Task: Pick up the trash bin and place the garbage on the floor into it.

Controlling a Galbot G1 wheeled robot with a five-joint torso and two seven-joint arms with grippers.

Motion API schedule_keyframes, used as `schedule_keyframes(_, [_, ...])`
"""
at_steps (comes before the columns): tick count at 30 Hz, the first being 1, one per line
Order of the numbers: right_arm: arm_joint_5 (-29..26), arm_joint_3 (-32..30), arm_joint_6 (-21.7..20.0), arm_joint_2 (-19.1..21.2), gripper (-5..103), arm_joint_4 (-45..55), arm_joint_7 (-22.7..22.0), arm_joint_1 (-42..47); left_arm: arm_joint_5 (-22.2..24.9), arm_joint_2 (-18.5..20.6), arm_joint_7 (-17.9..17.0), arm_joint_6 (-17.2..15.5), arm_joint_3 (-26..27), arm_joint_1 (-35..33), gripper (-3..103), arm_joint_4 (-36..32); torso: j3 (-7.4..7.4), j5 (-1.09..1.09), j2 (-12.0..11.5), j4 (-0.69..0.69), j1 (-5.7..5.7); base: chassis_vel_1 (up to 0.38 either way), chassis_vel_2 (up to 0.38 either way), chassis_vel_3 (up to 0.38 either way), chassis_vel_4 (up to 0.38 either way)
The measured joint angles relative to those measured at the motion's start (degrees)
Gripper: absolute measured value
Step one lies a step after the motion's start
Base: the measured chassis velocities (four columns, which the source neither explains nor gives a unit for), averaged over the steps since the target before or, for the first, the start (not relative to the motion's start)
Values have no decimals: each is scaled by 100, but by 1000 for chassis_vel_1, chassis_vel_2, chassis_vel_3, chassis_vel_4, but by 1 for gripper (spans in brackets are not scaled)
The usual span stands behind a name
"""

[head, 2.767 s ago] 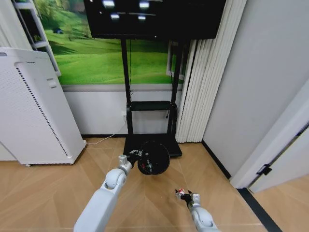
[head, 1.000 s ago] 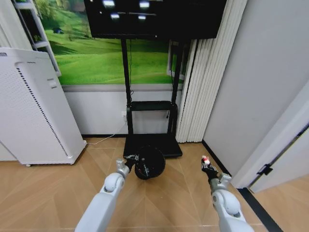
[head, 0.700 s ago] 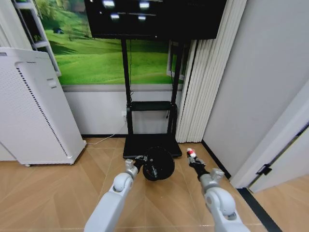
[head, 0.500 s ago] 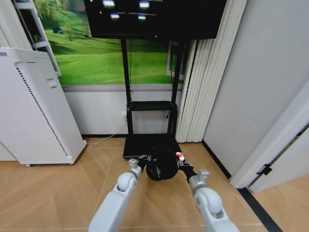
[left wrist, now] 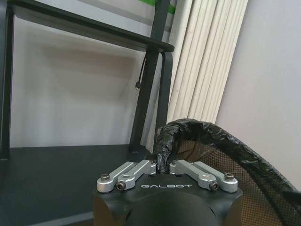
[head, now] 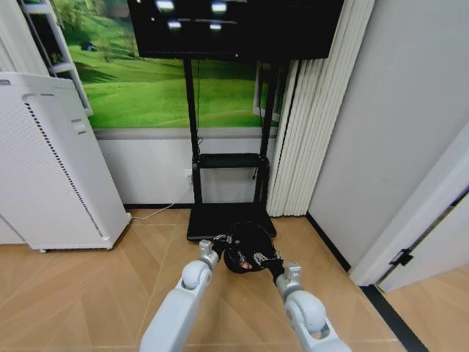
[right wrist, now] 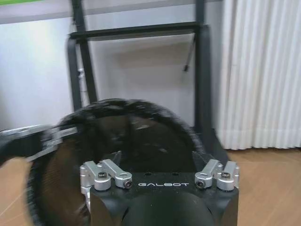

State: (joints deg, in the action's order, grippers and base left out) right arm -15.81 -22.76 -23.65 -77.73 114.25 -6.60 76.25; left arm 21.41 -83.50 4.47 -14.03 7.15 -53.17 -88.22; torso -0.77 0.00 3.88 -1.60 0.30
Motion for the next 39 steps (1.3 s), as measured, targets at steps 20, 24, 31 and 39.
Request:
schedule_keyframes(20, [604,-1267,774,-228,100,-193,-280,929,-182,722,-67,-22,2087,-1743,7,-1695,0,-2,-1,0,0,10,1,-11,-2])
schedule_keyframes(24, [706,-1247,841,-226,100,-156,-254,1009,-166,713,-64,-19,2102,-1662,7,-1688,0,-1,-1,-1,0,172,-3,-160,-11])
schedule_keyframes(31, [850,-1206,844,-188,100,-174,-229,964,-144,711,-64,-19,2026,-1451,7,-1546,0,0,-1,1,0,344,14,-332,-20])
schedule_keyframes(39, [913,-1140,853,-180,100,-318,-210,903,-144,688,-63,-20,2001,-1408,7,-1486,1,1,-1,1,-1,429,72,-434,-91])
